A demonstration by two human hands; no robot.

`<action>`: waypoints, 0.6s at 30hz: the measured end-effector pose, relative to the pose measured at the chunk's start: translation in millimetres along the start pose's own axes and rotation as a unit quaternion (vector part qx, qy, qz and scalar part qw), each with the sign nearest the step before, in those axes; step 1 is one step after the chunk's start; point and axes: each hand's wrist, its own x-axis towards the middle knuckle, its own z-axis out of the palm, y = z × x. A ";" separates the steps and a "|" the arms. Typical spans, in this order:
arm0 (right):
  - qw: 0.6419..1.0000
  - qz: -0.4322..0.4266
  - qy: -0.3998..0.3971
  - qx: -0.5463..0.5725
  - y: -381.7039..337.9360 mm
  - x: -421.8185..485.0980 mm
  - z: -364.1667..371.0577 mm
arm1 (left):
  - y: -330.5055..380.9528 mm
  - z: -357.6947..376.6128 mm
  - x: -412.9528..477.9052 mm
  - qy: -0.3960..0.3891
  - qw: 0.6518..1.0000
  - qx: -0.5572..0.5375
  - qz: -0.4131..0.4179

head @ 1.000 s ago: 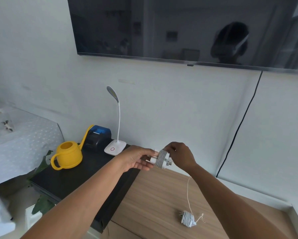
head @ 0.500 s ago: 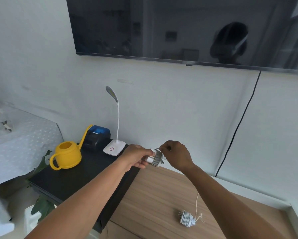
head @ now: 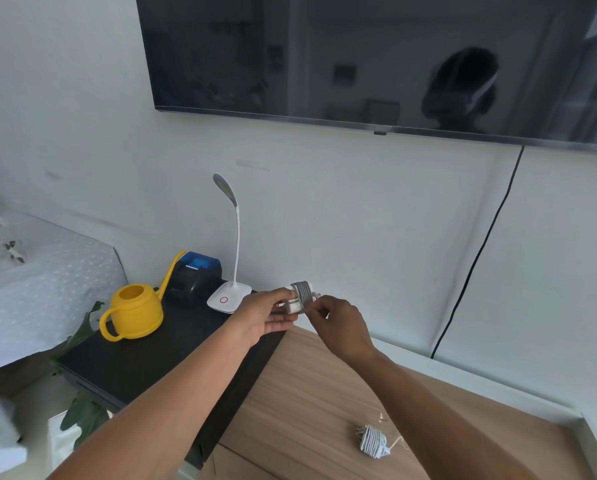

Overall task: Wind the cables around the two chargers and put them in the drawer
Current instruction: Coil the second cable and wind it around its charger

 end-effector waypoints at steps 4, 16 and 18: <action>1.000 -0.001 0.001 0.014 0.4 -2.3 4.2 | 2.7 -3.6 -1.0 -0.014 1.000 -0.022 -0.008; 0.980 0.051 0.050 0.184 -7.0 -4.0 7.2 | -0.3 -7.7 0.3 -0.003 0.999 -0.036 -0.006; 0.974 0.054 0.060 0.210 -7.1 -4.4 9.0 | -0.6 -6.8 0.5 -0.002 1.000 -0.025 -0.008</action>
